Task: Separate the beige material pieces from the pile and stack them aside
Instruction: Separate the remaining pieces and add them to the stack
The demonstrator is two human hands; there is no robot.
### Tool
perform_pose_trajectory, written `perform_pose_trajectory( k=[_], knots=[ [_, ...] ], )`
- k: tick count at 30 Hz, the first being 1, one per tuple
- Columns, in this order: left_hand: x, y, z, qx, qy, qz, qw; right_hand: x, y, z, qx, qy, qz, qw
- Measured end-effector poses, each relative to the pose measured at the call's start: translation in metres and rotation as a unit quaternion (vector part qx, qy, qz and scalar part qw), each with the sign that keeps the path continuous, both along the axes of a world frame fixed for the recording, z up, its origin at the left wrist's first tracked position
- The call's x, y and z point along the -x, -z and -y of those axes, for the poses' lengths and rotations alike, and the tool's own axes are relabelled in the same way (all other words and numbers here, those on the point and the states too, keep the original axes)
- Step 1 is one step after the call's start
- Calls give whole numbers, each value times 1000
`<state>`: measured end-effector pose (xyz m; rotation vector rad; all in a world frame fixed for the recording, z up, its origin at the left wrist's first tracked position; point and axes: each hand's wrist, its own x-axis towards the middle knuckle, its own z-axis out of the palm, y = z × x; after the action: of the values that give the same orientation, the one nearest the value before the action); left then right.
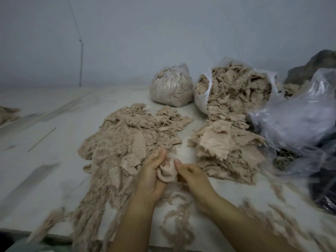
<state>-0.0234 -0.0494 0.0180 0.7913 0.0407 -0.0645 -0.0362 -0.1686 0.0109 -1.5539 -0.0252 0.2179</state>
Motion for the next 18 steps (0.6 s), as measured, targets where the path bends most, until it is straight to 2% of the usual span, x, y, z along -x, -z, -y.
perform_pose_trajectory(
  k=[2,5,8,13,16,18],
  knots=[
    [2,6,-3,-54,-25,15,998,-4,1,3,-133,32,-29,990],
    [8,11,-7,-34,-30,1,999,-8,-5,4,-210,26,-25,977],
    [10,15,-4,-31,-29,4,999,-3,-10,-3,-171,-44,-52,983],
    [15,23,-5,-151,-108,-22,982,-3,-9,-7,-83,-12,-86,993],
    [13,21,-13,-212,-124,-53,968,-8,-6,-9,-119,34,-63,990],
    [11,16,-11,-212,-85,-53,972,-12,-10,-12,-147,45,-30,988]
  ],
)
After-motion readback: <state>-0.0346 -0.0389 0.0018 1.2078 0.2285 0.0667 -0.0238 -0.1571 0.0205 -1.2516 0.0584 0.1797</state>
